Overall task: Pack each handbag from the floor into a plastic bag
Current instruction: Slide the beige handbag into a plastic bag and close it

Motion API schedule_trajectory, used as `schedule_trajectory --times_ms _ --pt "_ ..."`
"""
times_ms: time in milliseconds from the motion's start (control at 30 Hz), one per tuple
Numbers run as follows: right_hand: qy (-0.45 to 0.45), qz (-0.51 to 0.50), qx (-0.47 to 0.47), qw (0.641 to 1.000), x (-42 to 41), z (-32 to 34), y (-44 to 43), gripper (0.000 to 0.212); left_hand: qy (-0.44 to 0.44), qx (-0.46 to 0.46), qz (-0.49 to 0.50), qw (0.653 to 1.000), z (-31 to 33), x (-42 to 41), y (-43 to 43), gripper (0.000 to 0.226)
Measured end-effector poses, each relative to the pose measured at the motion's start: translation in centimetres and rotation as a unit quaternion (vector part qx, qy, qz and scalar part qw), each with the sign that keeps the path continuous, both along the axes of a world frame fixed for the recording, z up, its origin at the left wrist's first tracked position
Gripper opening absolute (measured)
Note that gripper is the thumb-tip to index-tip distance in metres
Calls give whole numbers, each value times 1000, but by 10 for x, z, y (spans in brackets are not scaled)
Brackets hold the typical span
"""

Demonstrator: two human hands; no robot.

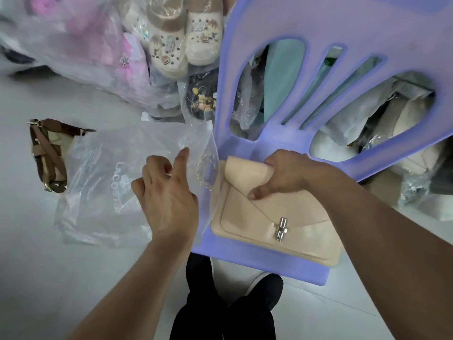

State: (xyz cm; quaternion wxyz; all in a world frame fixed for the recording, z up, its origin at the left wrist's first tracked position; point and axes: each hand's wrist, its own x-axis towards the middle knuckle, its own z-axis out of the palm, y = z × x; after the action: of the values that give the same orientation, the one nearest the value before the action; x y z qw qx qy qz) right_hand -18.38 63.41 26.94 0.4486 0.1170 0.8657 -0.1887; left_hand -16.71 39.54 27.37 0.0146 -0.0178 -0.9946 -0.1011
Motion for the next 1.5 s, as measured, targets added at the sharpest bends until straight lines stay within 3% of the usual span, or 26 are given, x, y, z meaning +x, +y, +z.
schedule_trajectory --times_ms 67,233,400,533,700,867,1033,1133,1233,1400,1500 --pt "0 -17 -43 999 5 6 0 87 2 -8 -1 1000 -1 0 -1 81" --pt "15 -87 -115 989 21 36 24 55 15 -25 -6 1000 -10 6 -15 81" --pt "-23 -164 -206 964 41 81 60 41 16 -16 -3 1000 -18 21 -19 80" --pt "-31 -226 -282 932 56 97 63 38 -3 127 -41 991 -10 26 -3 72" --pt "-7 -233 -299 925 64 90 49 48 -67 291 -33 954 20 19 16 41" --pt "46 -230 -259 937 72 82 48 53 -124 318 -36 939 37 4 10 10" --pt "91 -233 -233 940 73 75 40 51 -126 424 -19 897 54 7 26 11" --pt "103 -235 -225 940 70 69 33 59 -130 474 -3 871 67 9 36 10" --pt "134 -233 -205 941 71 63 22 82 -131 487 -28 863 79 9 41 12" --pt "179 -198 -186 946 74 60 4 133 -124 374 -170 903 76 20 44 17" --pt "194 -161 -181 951 73 63 1 135 -87 308 -225 920 69 25 45 17"
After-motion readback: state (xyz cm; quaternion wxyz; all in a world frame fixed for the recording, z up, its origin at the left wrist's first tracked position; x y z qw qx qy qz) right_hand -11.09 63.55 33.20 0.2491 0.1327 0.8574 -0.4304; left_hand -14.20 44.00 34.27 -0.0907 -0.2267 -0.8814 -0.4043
